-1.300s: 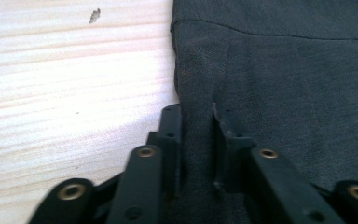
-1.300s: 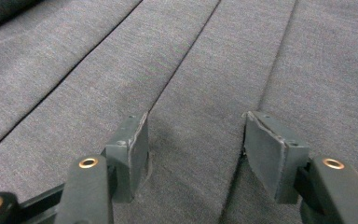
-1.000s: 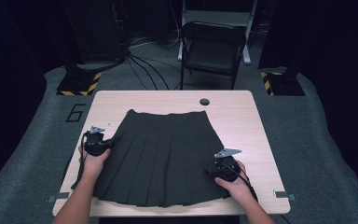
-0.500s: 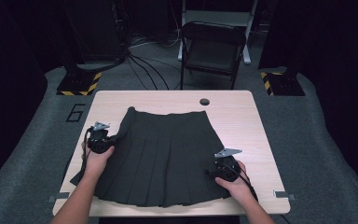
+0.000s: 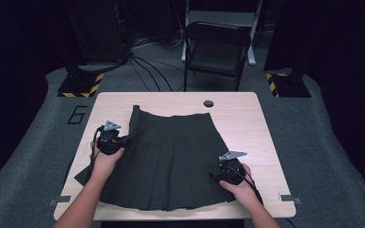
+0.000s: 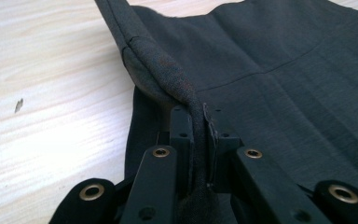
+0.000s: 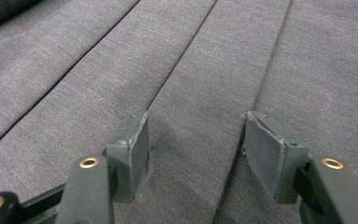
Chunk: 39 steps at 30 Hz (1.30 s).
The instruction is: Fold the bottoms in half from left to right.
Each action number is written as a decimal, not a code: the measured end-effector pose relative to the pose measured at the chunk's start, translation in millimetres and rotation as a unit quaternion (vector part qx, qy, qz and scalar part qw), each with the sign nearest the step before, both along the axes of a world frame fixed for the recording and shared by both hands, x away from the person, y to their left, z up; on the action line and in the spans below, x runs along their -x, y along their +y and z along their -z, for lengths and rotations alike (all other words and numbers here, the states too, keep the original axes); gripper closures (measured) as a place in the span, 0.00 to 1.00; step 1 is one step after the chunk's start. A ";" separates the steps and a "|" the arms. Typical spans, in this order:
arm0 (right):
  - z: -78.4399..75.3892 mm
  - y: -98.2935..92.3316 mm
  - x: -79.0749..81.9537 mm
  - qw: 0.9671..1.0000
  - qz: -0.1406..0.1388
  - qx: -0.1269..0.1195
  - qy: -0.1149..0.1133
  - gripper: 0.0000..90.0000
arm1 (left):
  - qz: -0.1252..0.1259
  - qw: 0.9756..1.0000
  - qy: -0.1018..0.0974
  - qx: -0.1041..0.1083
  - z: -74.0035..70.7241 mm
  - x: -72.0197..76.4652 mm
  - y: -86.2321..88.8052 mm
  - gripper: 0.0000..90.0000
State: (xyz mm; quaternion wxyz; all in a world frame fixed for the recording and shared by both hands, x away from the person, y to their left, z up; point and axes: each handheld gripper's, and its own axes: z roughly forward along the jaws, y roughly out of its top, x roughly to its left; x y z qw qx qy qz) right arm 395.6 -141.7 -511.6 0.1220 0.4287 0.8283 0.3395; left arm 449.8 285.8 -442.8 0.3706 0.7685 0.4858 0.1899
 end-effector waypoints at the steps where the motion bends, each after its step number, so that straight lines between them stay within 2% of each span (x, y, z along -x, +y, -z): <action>1: 0.1 -0.5 -0.4 1.000 -0.003 0.001 -0.003 0.45 | 0.003 1.000 -0.002 -0.001 -2.2 0.2 -2.1 0.92; 12: 0.8 -0.5 -0.6 1.000 -0.004 0.002 -0.005 0.45 | 0.028 0.999 -0.011 -0.015 -36.1 -0.2 -21.0 0.92; 19: 0.7 -0.6 -0.5 1.000 -0.004 0.002 -0.004 0.45 | 0.056 0.998 -0.015 -0.025 -56.0 0.0 -39.4 0.92; 24: 1.0 -1.2 -0.7 1.000 -0.004 0.000 -0.008 0.45 | 0.068 0.997 -0.022 -0.023 -62.2 2.0 -54.4 0.92; 25: 0.9 -1.4 -0.6 1.000 -0.004 0.002 -0.008 0.45 | 0.075 0.996 -0.023 -0.029 -63.4 2.4 -56.8 0.92; 32: 1.2 -0.9 -0.7 1.000 -0.004 0.000 -0.008 0.45 | 0.089 0.996 -0.028 -0.018 -66.8 3.6 -73.4 0.92; 33: 1.1 -1.0 -0.6 1.000 -0.003 0.000 -0.008 0.45 | 0.093 0.995 -0.027 -0.022 -67.9 3.3 -74.6 0.92; 39: 1.4 -1.0 -0.9 1.000 -0.005 0.000 -0.009 0.45 | 0.094 0.995 -0.033 -0.008 -69.5 2.6 -84.6 0.92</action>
